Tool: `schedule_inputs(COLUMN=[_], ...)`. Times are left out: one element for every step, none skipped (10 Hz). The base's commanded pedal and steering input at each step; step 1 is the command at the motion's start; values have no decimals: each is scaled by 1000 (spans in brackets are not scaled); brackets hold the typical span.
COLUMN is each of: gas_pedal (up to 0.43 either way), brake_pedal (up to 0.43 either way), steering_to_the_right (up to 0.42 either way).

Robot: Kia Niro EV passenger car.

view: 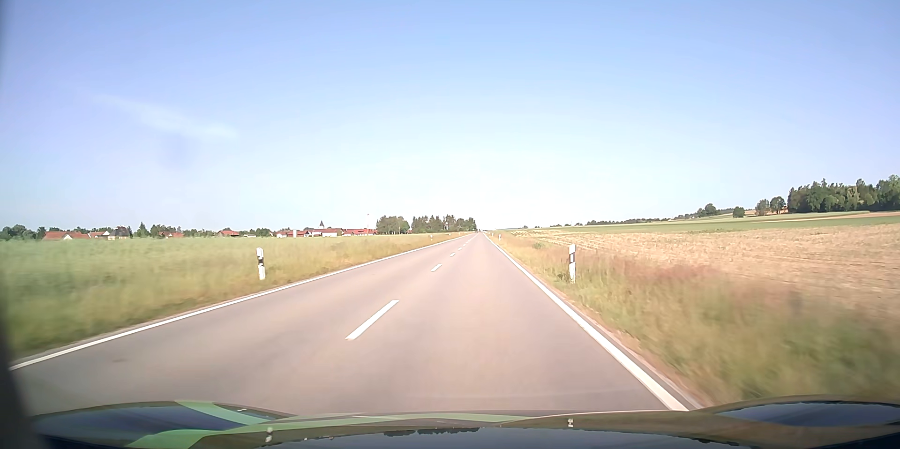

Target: Follow the waypoints while adhering to traffic rules and regulations

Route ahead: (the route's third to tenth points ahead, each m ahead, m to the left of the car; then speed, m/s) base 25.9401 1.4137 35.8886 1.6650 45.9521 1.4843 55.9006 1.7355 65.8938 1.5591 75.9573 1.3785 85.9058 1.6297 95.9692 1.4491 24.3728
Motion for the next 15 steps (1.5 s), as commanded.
schedule_inputs(gas_pedal=[268, 268, 280, 287, 287, 287, 287, 287, 287, 287, 287, 287, 280, 268, 260], brake_pedal=[0, 0, 0, 0, 0, 0, 0, 0, 0, 0, 0, 0, 0, 0, 0], steering_to_the_right=[-4, -4, -4, -4, -4, -4, -4, -4, -1, -1, 0, 0, 0, 0, 0])
